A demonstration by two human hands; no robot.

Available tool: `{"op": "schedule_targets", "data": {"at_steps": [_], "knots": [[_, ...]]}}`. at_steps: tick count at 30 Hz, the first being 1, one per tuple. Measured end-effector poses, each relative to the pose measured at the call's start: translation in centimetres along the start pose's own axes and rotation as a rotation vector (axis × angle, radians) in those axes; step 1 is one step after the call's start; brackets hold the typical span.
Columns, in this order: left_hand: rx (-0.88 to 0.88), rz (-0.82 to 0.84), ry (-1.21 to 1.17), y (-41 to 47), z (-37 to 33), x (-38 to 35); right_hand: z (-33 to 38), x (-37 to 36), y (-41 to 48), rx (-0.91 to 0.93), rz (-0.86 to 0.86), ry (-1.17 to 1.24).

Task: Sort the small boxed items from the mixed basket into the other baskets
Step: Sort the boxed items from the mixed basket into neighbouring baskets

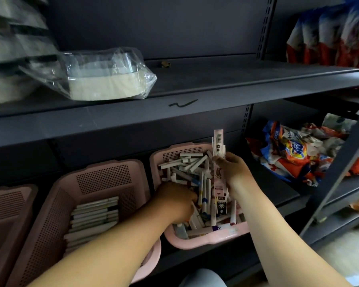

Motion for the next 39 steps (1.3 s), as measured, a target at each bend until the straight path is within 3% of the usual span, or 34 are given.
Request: {"op": "schedule_targets", "data": {"at_steps": [6,14,20,28,36,39], "knots": [[0.032,-0.002,0.086,-0.2,-1.2,0.2,-0.2,-0.6,-0.5,-0.031,0.013,-0.068],[0.193,-0.189,-0.594,-0.6,-0.3,0.0,-0.3,-1.0,-0.9,-0.06,0.006,-0.112],[0.118,-0.531,-0.886,-0.4,1.9,1.2,1.0,-1.8,-1.8,-0.023,0.019,-0.152],[0.154,-0.8,-1.175,-4.7,9.3,3.3,1.0,-5.1,-1.3,0.061,0.078,-0.239],[0.25,-0.861,-1.033,-10.5,17.1,3.9,2.9,-11.6,-3.6,0.181,0.177,-0.268],[0.271,-0.798,-0.763,-12.0,18.4,3.9,3.6,-13.1,-4.3,0.212,0.22,-0.307]]}}
Point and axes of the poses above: each hand's wrist, its own y-axis towards the middle knuckle, its own x-axis out of the back of the hand, z = x × y, the point moved 2 cm from there along y, towards the middle knuckle, and after that the axes turned 9 degrees about -y, right-handed, at the moved point
